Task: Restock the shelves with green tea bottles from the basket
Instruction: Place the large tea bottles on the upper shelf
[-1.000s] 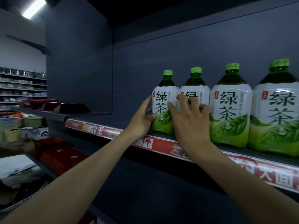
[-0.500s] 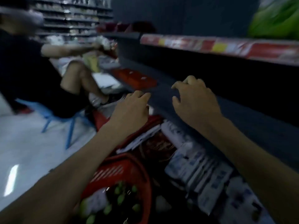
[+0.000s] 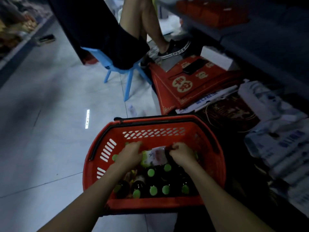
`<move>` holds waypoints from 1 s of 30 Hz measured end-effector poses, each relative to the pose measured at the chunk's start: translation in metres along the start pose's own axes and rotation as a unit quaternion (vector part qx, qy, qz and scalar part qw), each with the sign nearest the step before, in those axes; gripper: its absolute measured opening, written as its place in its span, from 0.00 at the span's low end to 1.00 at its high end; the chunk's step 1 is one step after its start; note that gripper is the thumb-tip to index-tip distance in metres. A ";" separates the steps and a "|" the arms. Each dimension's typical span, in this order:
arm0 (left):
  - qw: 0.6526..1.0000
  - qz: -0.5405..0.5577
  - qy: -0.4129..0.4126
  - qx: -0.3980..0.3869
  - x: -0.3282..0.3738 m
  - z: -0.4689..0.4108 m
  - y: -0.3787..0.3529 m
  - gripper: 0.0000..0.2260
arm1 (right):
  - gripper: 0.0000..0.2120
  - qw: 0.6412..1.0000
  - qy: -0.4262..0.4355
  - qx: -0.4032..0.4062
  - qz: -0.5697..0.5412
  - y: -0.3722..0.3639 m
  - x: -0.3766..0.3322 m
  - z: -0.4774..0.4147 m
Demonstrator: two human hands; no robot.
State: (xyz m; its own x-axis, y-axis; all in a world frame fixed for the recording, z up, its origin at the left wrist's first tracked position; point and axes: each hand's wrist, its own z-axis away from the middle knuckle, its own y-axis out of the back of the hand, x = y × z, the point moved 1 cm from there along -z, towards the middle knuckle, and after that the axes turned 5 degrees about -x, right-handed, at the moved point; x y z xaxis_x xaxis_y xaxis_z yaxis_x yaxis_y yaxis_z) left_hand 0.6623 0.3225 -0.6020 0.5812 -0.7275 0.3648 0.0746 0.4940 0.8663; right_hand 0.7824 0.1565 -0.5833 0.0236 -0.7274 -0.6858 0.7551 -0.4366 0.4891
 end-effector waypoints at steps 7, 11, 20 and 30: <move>0.995 0.010 -0.017 -0.098 -0.003 -0.043 -0.058 0.24 | 0.21 0.997 -0.077 0.005 -0.012 -0.012 0.054 -0.062; 0.995 0.050 -0.040 -0.080 0.010 -0.059 -0.079 0.19 | 0.21 0.997 -0.053 -0.058 -0.008 -0.015 0.062 -0.080; 0.999 0.022 -0.017 -0.025 0.006 -0.065 -0.097 0.33 | 0.08 0.998 0.045 0.021 0.032 -0.022 0.054 -0.075; 0.909 0.413 0.000 -0.059 0.042 -0.033 0.017 0.27 | 0.15 0.936 0.111 -0.061 -0.328 0.027 0.006 -0.037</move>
State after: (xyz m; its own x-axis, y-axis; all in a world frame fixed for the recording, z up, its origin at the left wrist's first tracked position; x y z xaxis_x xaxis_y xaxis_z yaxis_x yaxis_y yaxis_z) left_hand 0.7153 0.3159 -0.5834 0.4780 -0.0846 0.8743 -0.3005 0.9195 0.2533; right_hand 0.8266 0.1596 -0.5944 -0.3455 -0.1905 -0.9189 0.7238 -0.6774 -0.1317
